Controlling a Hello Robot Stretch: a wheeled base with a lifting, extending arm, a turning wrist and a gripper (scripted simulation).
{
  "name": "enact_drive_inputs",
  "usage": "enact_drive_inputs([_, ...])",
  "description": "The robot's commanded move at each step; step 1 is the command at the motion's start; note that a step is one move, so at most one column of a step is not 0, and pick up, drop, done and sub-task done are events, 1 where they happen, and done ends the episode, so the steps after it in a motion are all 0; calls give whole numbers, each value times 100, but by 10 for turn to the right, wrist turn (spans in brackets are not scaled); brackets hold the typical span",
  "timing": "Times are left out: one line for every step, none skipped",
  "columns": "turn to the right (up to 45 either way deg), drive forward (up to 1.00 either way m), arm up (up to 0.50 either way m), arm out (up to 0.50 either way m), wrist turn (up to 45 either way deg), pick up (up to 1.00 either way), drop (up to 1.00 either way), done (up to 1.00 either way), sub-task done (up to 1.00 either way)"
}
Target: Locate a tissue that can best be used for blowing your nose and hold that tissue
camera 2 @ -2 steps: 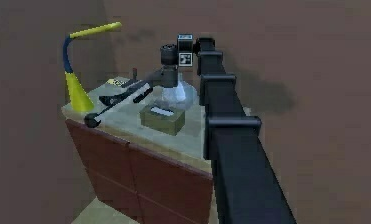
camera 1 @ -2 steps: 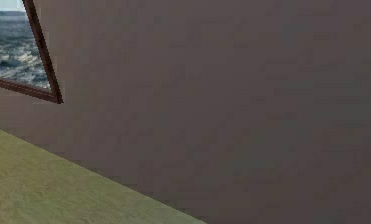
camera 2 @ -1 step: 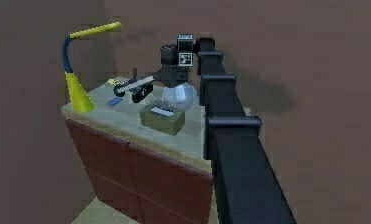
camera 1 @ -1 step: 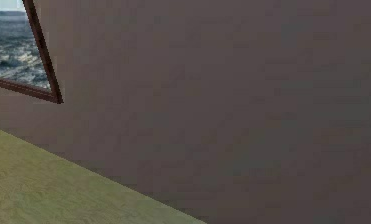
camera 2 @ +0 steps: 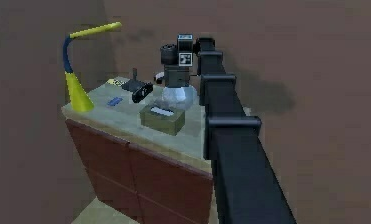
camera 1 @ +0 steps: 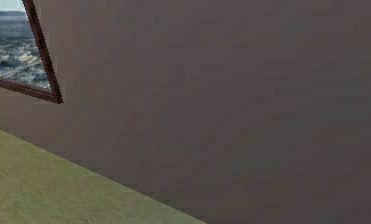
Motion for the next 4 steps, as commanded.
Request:
enact_drive_inputs([0,0,-24,0,0,0,0,0,0])
enact_drive_inputs([0,0,0,0,0,100,0,0,0])
enact_drive_inputs([0,0,10,0,0,0,0,0,0])
enact_drive_inputs([0,0,0,0,0,0,0,100,0])
